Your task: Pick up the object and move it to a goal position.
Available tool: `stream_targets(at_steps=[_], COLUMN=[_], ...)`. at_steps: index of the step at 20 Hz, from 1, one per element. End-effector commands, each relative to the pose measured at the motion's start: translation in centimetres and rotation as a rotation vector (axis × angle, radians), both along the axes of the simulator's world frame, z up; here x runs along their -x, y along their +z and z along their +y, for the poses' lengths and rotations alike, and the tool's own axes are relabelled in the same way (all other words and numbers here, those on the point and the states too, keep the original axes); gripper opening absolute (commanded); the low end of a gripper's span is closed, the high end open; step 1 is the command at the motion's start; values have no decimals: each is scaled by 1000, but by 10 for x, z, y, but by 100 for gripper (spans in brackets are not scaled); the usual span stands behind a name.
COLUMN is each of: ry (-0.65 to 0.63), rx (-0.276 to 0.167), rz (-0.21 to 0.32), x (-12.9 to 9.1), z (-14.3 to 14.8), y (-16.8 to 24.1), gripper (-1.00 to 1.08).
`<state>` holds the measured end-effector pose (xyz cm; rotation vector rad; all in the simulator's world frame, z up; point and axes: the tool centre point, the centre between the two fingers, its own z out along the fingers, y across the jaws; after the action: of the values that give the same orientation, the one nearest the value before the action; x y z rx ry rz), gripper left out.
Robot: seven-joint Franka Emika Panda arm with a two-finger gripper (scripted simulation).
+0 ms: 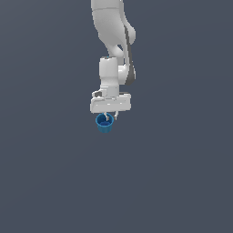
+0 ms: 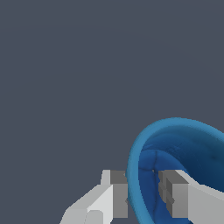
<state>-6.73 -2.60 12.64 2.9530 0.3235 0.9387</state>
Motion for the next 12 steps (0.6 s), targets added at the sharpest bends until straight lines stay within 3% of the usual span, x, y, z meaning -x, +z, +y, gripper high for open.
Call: stream_targets(at_steps=[1, 12], ry=[0, -1], rx=[2, 4], rz=[-3, -1], x=[13, 52], z=[-1, -2], y=[13, 48], gripper=[-100, -100])
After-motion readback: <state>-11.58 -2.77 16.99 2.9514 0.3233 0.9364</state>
